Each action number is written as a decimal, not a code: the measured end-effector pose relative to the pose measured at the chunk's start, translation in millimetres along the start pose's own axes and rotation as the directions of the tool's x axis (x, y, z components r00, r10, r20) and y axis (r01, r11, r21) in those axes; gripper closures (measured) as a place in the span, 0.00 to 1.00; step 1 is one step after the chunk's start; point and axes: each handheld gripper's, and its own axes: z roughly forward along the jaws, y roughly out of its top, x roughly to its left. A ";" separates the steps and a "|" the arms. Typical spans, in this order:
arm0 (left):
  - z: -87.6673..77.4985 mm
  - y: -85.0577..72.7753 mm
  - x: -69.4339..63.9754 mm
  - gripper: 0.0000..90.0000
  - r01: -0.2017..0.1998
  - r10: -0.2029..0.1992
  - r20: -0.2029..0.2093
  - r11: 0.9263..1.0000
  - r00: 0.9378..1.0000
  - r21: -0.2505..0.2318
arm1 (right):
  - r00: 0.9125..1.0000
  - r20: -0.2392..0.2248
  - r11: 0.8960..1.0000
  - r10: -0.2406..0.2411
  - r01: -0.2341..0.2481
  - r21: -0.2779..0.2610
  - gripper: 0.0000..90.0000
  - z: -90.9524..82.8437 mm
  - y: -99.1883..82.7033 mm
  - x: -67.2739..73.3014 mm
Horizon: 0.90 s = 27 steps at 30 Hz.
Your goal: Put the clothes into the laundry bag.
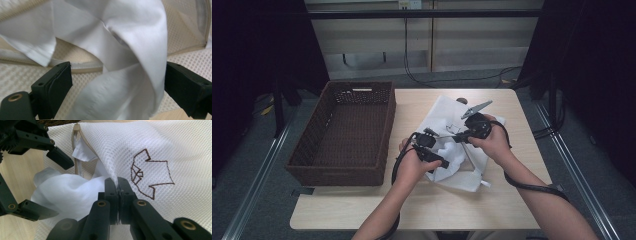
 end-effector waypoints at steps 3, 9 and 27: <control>1.1 -1.9 -1.1 0.11 -0.001 0.001 0.001 1.000 1.000 0.001 | 1.000 -0.004 1.000 0.004 -0.004 0.003 0.98 -0.6 -0.8 -0.4; 2.8 -6.0 -2.8 0.17 0.000 0.000 0.011 1.000 1.000 0.014 | 1.000 0.000 1.000 -0.003 0.003 0.005 0.98 -0.2 -0.7 -0.1; 10.2 -4.8 -7.0 0.56 0.009 -0.011 0.046 0.999 0.999 0.047 | 1.000 -0.001 1.000 0.003 -0.003 0.007 0.98 -0.6 -1.3 1.4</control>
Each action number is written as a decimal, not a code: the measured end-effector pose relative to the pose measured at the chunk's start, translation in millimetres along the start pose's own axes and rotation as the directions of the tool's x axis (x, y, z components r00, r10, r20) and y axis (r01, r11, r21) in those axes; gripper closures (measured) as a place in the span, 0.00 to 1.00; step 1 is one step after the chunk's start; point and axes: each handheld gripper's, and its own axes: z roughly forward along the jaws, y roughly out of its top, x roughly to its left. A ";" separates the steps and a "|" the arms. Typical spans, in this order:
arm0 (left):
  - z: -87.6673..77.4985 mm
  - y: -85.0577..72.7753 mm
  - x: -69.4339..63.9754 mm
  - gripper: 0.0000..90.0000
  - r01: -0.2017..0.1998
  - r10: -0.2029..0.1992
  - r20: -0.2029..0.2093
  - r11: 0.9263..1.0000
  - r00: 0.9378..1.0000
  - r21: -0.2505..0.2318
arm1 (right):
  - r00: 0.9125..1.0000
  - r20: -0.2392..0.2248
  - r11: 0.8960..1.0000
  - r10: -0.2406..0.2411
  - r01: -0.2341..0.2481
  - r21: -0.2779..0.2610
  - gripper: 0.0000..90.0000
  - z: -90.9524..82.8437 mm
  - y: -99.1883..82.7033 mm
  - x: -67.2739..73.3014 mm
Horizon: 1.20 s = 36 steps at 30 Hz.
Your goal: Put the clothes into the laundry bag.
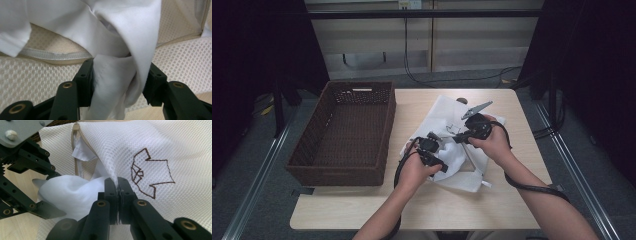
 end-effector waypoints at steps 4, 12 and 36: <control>-0.4 1.4 -0.9 0.62 0.004 -0.004 0.003 1.000 1.000 0.012 | 1.000 0.002 1.000 0.001 -0.001 0.002 0.98 0.5 -0.2 1.0; -1.4 3.7 -3.3 0.78 -0.003 0.002 0.014 1.000 1.000 0.028 | 1.000 0.012 1.000 0.004 -0.004 0.003 0.98 -1.6 -0.9 1.0; -11.6 10.0 -3.1 0.87 0.018 -0.018 0.033 1.000 0.999 -0.008 | 1.000 0.005 1.000 -0.001 0.001 0.000 0.98 -4.8 1.6 2.5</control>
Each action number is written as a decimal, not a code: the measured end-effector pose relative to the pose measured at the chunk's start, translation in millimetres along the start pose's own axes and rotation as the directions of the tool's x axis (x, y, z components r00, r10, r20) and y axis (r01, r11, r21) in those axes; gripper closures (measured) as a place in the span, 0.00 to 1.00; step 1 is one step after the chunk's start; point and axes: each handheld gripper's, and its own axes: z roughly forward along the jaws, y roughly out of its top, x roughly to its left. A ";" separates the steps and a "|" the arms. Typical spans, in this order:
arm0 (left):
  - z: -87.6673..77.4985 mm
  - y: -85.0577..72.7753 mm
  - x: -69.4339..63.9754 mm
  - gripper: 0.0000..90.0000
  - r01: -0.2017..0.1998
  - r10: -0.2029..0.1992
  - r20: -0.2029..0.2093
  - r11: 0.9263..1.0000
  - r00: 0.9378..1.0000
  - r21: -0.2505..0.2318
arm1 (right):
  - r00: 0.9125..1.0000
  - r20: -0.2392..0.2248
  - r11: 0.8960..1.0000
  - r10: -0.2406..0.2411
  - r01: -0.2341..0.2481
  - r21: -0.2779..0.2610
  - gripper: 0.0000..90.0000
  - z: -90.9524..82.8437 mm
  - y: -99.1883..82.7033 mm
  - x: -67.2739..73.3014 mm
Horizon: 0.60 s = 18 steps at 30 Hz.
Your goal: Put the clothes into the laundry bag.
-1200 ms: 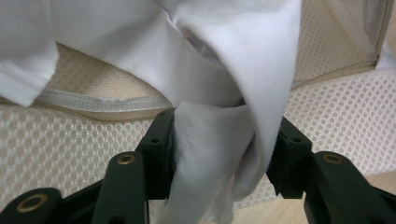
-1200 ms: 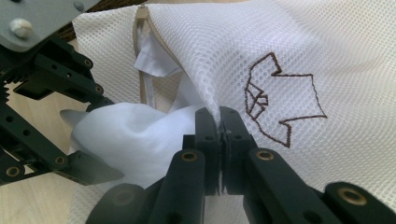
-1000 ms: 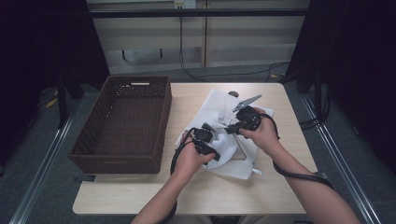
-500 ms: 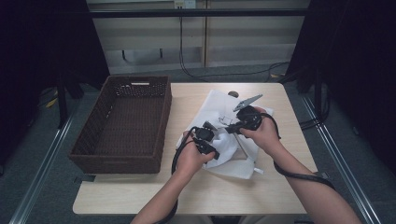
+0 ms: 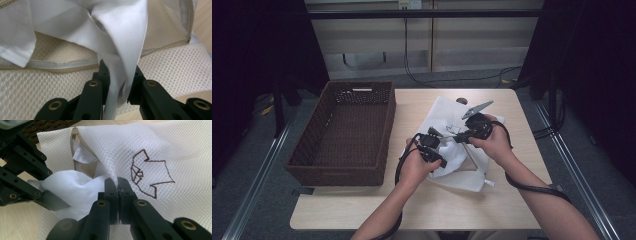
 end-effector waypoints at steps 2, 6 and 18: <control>-0.5 0.5 -0.1 0.87 0.002 -0.002 0.004 1.000 1.000 -0.003 | 1.000 0.002 1.000 -0.009 0.009 -0.004 0.98 -0.1 0.4 -0.3; 0.1 1.7 0.7 0.87 -0.008 0.008 0.001 1.000 1.000 -0.010 | 1.000 0.000 1.000 -0.005 0.005 -0.001 0.98 -0.8 1.1 1.0; 2.6 4.6 1.3 0.86 -0.007 0.007 0.004 1.000 1.000 -0.019 | 1.000 -0.006 1.000 -0.015 0.015 -0.002 0.98 0.0 1.1 1.7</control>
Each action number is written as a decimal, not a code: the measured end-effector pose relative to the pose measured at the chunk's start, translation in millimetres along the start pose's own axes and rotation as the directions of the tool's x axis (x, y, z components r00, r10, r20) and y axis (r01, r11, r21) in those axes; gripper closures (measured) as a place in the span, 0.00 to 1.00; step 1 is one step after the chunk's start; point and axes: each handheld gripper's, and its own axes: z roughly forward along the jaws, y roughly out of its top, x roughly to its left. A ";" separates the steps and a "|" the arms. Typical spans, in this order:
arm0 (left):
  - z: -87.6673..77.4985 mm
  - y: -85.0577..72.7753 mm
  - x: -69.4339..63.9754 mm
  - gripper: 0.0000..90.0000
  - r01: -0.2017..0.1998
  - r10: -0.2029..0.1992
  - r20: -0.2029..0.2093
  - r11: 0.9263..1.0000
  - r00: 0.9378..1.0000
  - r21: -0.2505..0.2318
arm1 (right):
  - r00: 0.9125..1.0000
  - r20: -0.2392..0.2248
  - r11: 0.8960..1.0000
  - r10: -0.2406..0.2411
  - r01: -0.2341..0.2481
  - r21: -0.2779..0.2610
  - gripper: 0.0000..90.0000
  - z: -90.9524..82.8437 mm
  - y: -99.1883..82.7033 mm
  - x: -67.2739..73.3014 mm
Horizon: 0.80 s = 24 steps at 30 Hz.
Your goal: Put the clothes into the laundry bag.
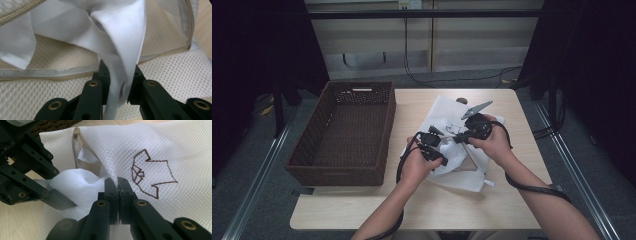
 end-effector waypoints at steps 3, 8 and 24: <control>0.3 0.3 0.1 0.87 -0.001 0.001 -0.007 1.000 1.000 0.003 | 1.000 0.000 1.000 0.003 -0.003 0.001 0.98 0.2 0.3 0.5; 0.8 1.4 0.6 0.87 -0.006 0.006 -0.006 1.000 1.000 0.004 | 1.000 0.004 1.000 0.005 -0.005 0.003 0.98 1.0 0.3 1.7; 2.1 4.7 1.7 0.86 -0.011 0.011 -0.014 1.000 1.000 -0.004 | 1.000 -0.001 1.000 0.005 -0.005 0.001 0.98 1.4 -0.2 2.4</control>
